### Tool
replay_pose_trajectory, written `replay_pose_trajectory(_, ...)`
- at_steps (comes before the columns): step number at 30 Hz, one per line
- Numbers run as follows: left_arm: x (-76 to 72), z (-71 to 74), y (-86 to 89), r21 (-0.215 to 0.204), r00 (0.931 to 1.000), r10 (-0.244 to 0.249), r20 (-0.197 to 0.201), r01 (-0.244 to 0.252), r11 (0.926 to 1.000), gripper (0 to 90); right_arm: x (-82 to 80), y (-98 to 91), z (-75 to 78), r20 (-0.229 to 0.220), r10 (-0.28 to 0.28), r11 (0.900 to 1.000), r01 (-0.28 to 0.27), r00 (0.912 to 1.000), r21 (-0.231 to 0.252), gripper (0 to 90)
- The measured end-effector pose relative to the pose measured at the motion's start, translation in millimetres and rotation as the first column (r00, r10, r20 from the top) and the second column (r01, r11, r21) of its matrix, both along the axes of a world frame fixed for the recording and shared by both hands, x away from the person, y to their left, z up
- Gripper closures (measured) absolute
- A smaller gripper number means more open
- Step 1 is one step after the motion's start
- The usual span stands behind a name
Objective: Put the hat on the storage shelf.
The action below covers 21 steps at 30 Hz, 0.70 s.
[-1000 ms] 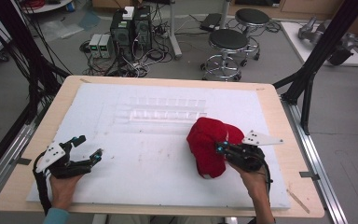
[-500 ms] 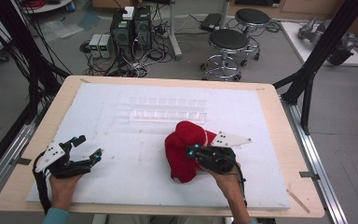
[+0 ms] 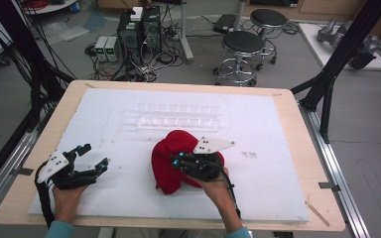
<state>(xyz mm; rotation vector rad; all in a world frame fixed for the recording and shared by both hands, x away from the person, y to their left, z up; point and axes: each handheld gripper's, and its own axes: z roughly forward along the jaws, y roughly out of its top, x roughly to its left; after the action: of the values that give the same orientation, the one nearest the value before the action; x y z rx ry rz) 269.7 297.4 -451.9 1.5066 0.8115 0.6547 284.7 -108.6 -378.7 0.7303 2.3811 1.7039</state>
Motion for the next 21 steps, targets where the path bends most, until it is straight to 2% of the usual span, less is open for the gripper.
replay_pose_trajectory(8,0.2,0.0,0.3,-0.004,1.0,0.0,-0.001,0.0,1.0,13.6,4.4,12.9,-4.9,-0.005,0.023,0.9994,-0.023,0.9997,-0.025,86.5)
replay_pose_trajectory(13,0.1,0.0,0.1,0.0,1.0,0.0,-0.002,0.0,1.0,13.6,3.0,14.8,-5.4,-0.003,0.055,0.9976,-0.055,0.9985,-0.043,80.0)
replay_pose_trajectory(17,0.1,0.0,0.0,0.001,1.0,0.0,-0.001,0.0,1.0,13.6,0.3,13.4,-1.3,0.023,0.092,0.9957,-0.092,0.9955,-0.004,65.9)
replay_pose_trajectory(19,0.0,0.1,-0.1,0.002,1.0,0.001,-0.001,-0.001,1.0,13.6,-0.1,11.7,0.3,0.035,0.093,0.9956,-0.093,0.9951,0.009,50.6)
replay_pose_trajectory(21,0.0,0.0,-0.2,0.002,1.0,0.001,0.0,-0.001,1.0,13.6,0.9,10.2,0.6,0.025,0.083,0.9964,-0.083,0.9962,0.012,38.2)
